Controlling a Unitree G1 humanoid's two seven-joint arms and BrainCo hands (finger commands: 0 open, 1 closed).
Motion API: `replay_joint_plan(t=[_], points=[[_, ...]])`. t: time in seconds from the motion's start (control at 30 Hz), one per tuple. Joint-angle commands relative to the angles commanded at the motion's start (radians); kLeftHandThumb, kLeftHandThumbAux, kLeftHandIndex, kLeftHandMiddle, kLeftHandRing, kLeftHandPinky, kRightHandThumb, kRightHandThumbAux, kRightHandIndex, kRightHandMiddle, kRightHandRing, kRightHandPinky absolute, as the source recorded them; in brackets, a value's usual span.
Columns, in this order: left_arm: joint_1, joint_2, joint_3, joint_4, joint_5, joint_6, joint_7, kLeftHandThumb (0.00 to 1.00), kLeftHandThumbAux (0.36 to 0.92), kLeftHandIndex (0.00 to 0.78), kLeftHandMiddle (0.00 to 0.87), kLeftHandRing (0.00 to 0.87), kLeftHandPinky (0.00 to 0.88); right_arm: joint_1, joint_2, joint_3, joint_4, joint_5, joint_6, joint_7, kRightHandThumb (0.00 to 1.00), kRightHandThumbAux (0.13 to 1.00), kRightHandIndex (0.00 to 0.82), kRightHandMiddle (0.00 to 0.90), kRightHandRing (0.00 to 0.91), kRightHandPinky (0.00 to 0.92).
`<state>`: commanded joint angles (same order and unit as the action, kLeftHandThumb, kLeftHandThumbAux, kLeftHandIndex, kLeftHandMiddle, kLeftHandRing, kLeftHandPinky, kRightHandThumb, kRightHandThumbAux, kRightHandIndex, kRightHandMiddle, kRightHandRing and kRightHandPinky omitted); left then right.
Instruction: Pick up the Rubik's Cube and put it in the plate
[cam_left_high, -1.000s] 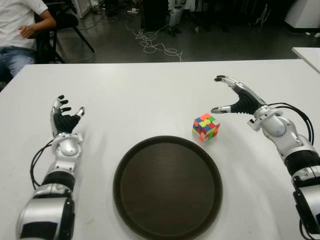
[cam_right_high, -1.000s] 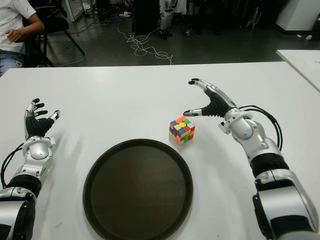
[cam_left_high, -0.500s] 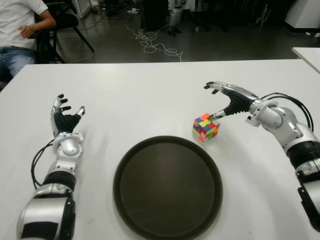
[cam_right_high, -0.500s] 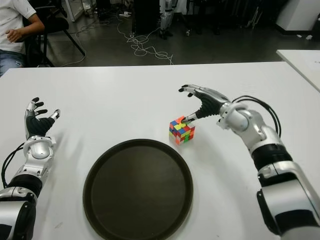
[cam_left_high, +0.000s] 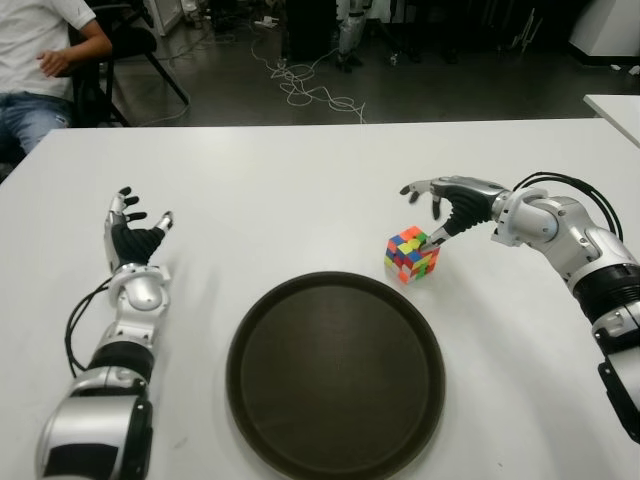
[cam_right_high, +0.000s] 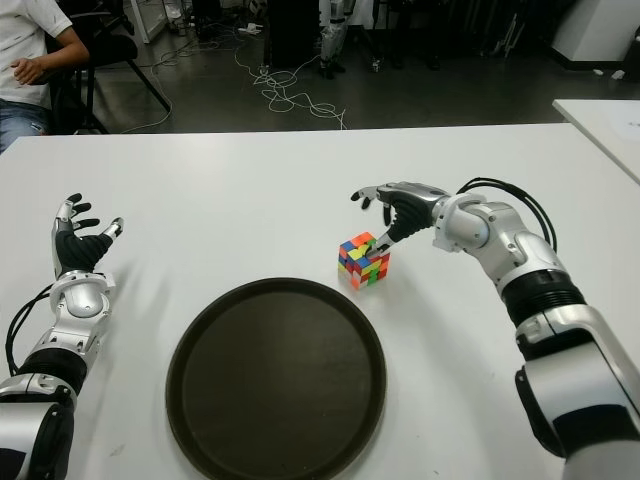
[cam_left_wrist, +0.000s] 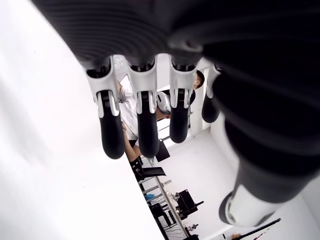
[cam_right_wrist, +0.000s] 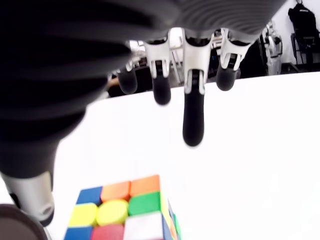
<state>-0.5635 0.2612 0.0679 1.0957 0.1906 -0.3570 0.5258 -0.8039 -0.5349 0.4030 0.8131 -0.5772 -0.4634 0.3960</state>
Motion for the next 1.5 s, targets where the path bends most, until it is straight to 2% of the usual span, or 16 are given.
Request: replay_joint_plan(t=[0.07, 0.17, 0.27, 0.33, 0.4, 0.53, 0.7, 0.8, 0.83, 0.9, 1.03, 1.07, 1.17, 1.23, 1.4, 1.5], points=[[-0.001, 0.000, -0.003, 0.000, 0.003, 0.003, 0.004, 0.119, 0.768, 0.141, 0.215, 0.261, 0.346, -0.002, -0.001, 0.004, -0.004, -0.004, 0.003, 0.007, 0.000, 0.589, 0.000, 0.408, 0.652, 0.606], [-0.002, 0.000, -0.006, 0.001, 0.008, 0.010, 0.009, 0.115, 0.767, 0.143, 0.221, 0.267, 0.349, -0.003, -0.003, 0.008, -0.014, -0.008, 0.010, 0.018, 0.000, 0.566, 0.000, 0.362, 0.629, 0.586], [-0.004, 0.001, -0.009, 0.003, 0.011, 0.019, 0.011, 0.097, 0.766, 0.145, 0.240, 0.292, 0.364, -0.002, -0.005, 0.012, -0.024, -0.012, 0.017, 0.027, 0.000, 0.543, 0.000, 0.328, 0.648, 0.628], [-0.006, 0.000, -0.008, 0.004, 0.009, 0.022, 0.011, 0.080, 0.770, 0.144, 0.250, 0.308, 0.386, -0.003, -0.006, 0.016, -0.023, -0.016, 0.019, 0.032, 0.000, 0.554, 0.000, 0.322, 0.657, 0.624], [-0.006, -0.002, -0.006, 0.003, 0.006, 0.023, 0.009, 0.070, 0.772, 0.145, 0.252, 0.307, 0.374, -0.004, -0.008, 0.021, -0.023, -0.021, 0.021, 0.038, 0.000, 0.569, 0.000, 0.276, 0.623, 0.571], [-0.006, -0.004, -0.002, -0.001, 0.000, 0.023, 0.004, 0.069, 0.783, 0.153, 0.283, 0.333, 0.396, -0.008, -0.012, 0.028, -0.021, -0.023, 0.016, 0.050, 0.000, 0.584, 0.000, 0.244, 0.605, 0.555], [-0.005, -0.004, -0.001, -0.003, -0.001, 0.024, 0.000, 0.069, 0.782, 0.142, 0.263, 0.311, 0.349, -0.010, -0.017, 0.030, -0.020, -0.016, 0.006, 0.062, 0.000, 0.565, 0.000, 0.295, 0.658, 0.619], [-0.005, -0.004, 0.000, -0.003, -0.003, 0.024, -0.004, 0.075, 0.768, 0.138, 0.239, 0.278, 0.325, -0.008, -0.020, 0.030, -0.024, -0.015, 0.002, 0.066, 0.000, 0.553, 0.000, 0.408, 0.736, 0.714], [-0.005, -0.004, 0.000, -0.002, -0.004, 0.023, -0.004, 0.076, 0.767, 0.138, 0.236, 0.274, 0.323, -0.007, -0.021, 0.029, -0.026, -0.015, 0.002, 0.064, 0.000, 0.552, 0.000, 0.420, 0.744, 0.723], [-0.006, -0.004, -0.001, 0.000, -0.001, 0.023, -0.001, 0.083, 0.766, 0.138, 0.222, 0.256, 0.307, -0.003, -0.022, 0.028, -0.030, -0.017, 0.000, 0.057, 0.000, 0.559, 0.000, 0.406, 0.729, 0.685], [-0.007, -0.002, -0.010, -0.001, 0.008, 0.034, 0.005, 0.084, 0.769, 0.136, 0.208, 0.236, 0.284, 0.001, -0.024, 0.026, -0.031, -0.015, -0.004, 0.054, 0.000, 0.582, 0.000, 0.401, 0.736, 0.684], [-0.007, -0.001, -0.012, -0.001, 0.012, 0.038, 0.006, 0.078, 0.770, 0.134, 0.203, 0.230, 0.275, 0.002, -0.024, 0.026, -0.031, -0.014, -0.004, 0.053, 0.000, 0.588, 0.000, 0.310, 0.620, 0.539], [-0.007, -0.001, -0.015, -0.003, 0.017, 0.047, 0.009, 0.067, 0.773, 0.130, 0.207, 0.235, 0.286, 0.005, -0.024, 0.026, -0.031, -0.014, -0.004, 0.052, 0.000, 0.596, 0.000, 0.153, 0.375, 0.302], [-0.007, 0.000, -0.016, -0.003, 0.018, 0.050, 0.010, 0.065, 0.774, 0.129, 0.210, 0.239, 0.287, 0.006, -0.024, 0.027, -0.030, -0.015, -0.003, 0.052, 0.000, 0.615, 0.000, 0.088, 0.269, 0.256], [-0.008, 0.000, -0.018, -0.003, 0.020, 0.057, 0.011, 0.069, 0.776, 0.127, 0.213, 0.244, 0.292, 0.005, -0.023, 0.032, -0.023, -0.018, -0.002, 0.054, 0.000, 0.637, 0.000, 0.054, 0.189, 0.213], [-0.011, -0.001, -0.016, -0.006, 0.016, 0.061, 0.006, 0.076, 0.785, 0.126, 0.209, 0.234, 0.289, 0.005, -0.021, 0.034, -0.014, -0.016, -0.007, 0.059, 0.000, 0.611, 0.000, 0.060, 0.121, 0.085]])
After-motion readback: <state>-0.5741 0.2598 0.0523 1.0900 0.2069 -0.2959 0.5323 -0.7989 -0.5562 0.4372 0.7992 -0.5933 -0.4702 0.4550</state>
